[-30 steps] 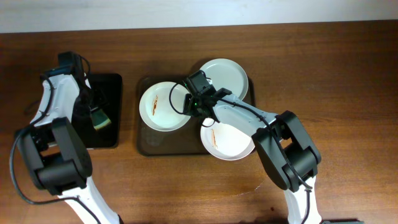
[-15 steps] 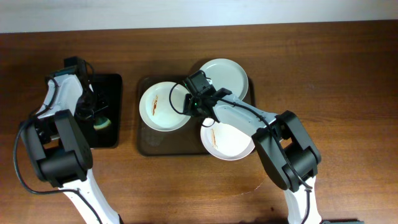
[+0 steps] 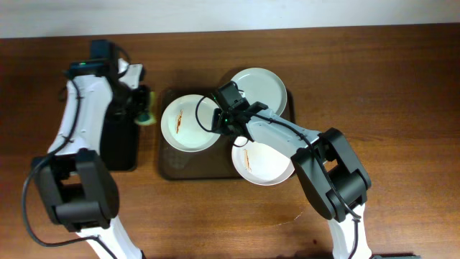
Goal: Clean dirty plates on tray and stack at the side
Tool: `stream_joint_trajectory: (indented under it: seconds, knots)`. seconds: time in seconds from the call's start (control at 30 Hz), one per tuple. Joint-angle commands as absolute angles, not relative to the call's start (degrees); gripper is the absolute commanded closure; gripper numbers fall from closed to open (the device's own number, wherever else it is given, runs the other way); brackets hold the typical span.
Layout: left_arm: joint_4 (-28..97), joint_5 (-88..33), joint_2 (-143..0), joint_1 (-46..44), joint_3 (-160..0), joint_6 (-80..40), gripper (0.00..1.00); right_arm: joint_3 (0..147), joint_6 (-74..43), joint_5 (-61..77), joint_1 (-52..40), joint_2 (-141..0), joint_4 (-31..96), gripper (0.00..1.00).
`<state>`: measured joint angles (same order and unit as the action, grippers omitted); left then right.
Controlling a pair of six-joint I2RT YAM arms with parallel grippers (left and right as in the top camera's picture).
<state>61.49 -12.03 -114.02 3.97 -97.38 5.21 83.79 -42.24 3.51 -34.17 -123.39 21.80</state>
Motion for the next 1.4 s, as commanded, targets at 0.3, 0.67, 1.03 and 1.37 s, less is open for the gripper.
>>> stream_joint_trajectory:
  seconds: [0.3,0.67,1.03,1.37]
  knots:
    - [41.93,-13.76,-113.56,-5.21,-82.98,6.76,1.0,83.7,-42.04,7.6,-32.6,-125.1,22.96,0.96]
    - [31.92,-14.79,-113.56,-5.26,-70.74,4.71,0.99,83.7,-42.04,8.01,-32.6,-125.1,22.96,0.96]
    - [15.57,-8.91,-113.56,-5.26,-70.63,-1.93,1.0,83.7,-42.04,8.01,-32.6,-125.1,22.92,0.96]
    - [31.46,-14.35,-113.56,-6.35,-70.54,-1.69,0.99,83.7,-42.04,8.45,-32.6,-125.1,22.26,0.96]
